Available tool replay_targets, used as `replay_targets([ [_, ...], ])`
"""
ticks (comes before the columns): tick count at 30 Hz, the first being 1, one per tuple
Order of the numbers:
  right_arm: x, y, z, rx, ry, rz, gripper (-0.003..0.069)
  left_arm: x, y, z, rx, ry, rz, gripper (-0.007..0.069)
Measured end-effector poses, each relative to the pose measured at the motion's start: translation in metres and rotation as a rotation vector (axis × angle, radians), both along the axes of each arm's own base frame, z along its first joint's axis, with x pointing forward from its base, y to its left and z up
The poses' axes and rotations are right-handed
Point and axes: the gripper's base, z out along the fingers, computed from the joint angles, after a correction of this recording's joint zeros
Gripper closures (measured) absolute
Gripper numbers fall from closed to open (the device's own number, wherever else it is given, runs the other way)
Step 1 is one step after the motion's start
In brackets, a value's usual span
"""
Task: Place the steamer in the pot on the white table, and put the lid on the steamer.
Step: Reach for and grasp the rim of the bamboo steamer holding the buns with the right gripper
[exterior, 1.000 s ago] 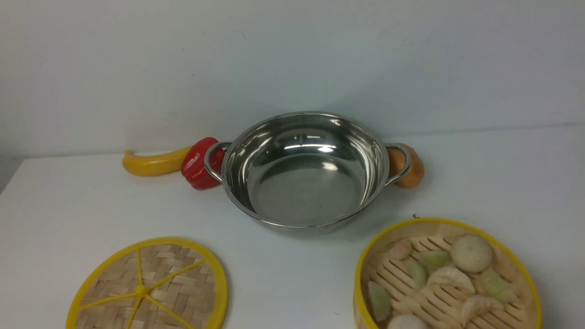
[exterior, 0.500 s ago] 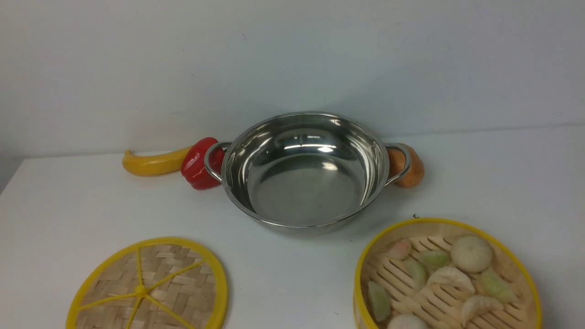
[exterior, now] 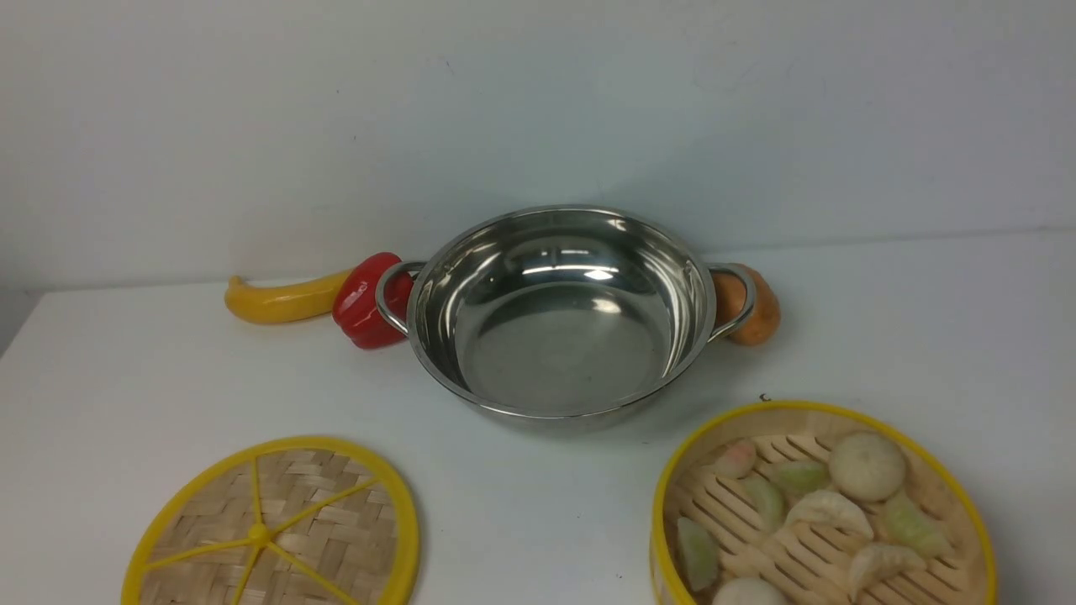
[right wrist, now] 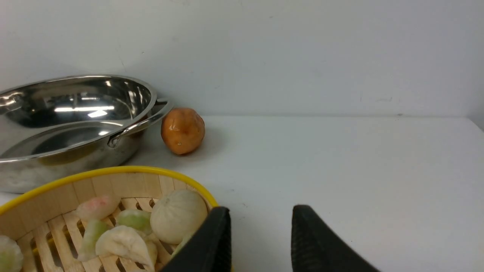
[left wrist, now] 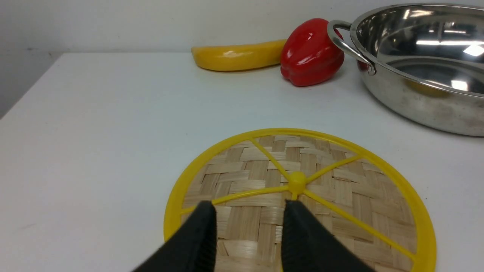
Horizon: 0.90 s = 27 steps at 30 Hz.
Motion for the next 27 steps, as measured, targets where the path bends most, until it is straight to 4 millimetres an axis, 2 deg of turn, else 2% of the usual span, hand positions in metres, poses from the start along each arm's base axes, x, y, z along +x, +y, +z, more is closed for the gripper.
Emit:
replay_targets([
  [4,0.000,0.001,0.006,0.095,-0.049,0.001,0.0416,0.000,0.000,0.000,0.000,0.000,0.000,0.0384],
  [6,-0.001,0.002,0.015,0.173,-0.055,0.005,0.0416,0.000,0.000,0.000,0.000,0.000,0.000,0.0384],
  [8,-0.006,0.003,0.040,0.252,-0.081,0.021,0.0416,0.000,0.000,0.000,0.000,0.000,0.000,0.0384],
  [11,-0.011,0.006,0.074,0.273,-0.067,0.054,0.0416,0.000,0.000,0.000,0.000,0.000,0.000,0.0384],
  [13,-0.013,0.009,0.091,0.259,-0.014,0.084,0.0416,0.000,0.000,0.000,0.000,0.000,0.000,0.0384],
  [17,-0.011,0.019,0.125,0.109,0.174,0.202,0.0416,0.000,0.000,0.000,0.000,0.000,0.000,0.0384],
  [21,-0.003,0.025,0.138,0.041,0.303,0.276,0.0416,0.000,0.000,0.000,0.000,0.000,0.000,0.0384],
  [27,0.018,0.034,0.146,0.125,0.400,0.332,0.0416,0.000,0.000,0.000,0.000,0.000,0.000,0.0384],
])
